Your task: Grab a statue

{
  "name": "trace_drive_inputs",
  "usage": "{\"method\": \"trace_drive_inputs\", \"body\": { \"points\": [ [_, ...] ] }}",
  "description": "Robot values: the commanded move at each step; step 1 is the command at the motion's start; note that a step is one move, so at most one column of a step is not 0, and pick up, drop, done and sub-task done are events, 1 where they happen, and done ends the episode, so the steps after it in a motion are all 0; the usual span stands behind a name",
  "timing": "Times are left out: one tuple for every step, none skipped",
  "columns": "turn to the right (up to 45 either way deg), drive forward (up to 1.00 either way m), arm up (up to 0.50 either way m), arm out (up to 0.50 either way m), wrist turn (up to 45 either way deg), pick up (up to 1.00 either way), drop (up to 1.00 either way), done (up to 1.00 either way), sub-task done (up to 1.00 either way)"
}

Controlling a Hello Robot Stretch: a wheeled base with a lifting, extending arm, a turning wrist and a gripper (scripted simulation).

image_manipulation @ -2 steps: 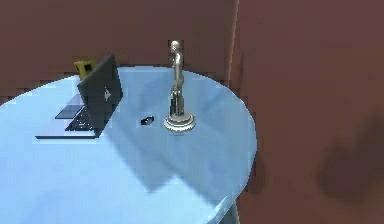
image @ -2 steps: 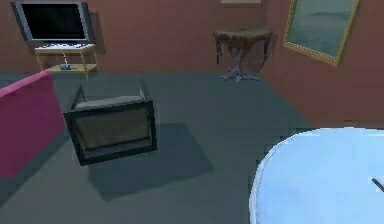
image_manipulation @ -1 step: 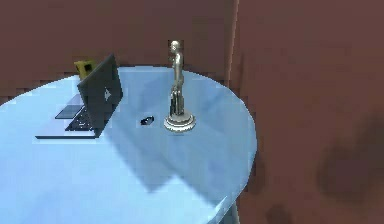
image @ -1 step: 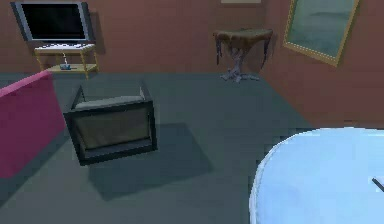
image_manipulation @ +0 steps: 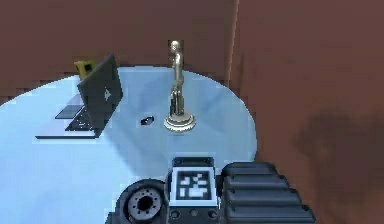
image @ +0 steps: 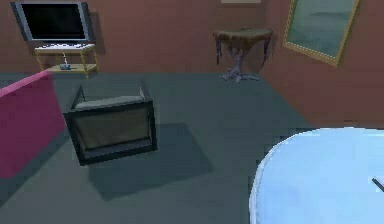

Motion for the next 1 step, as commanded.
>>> {"method": "trace_drive_inputs", "body": {
  "points": [
    [0.0, 0.00, 0.00, 0.44, 0.0, 0.00, 0.00, 0.00, 0.00]
  ]
}}
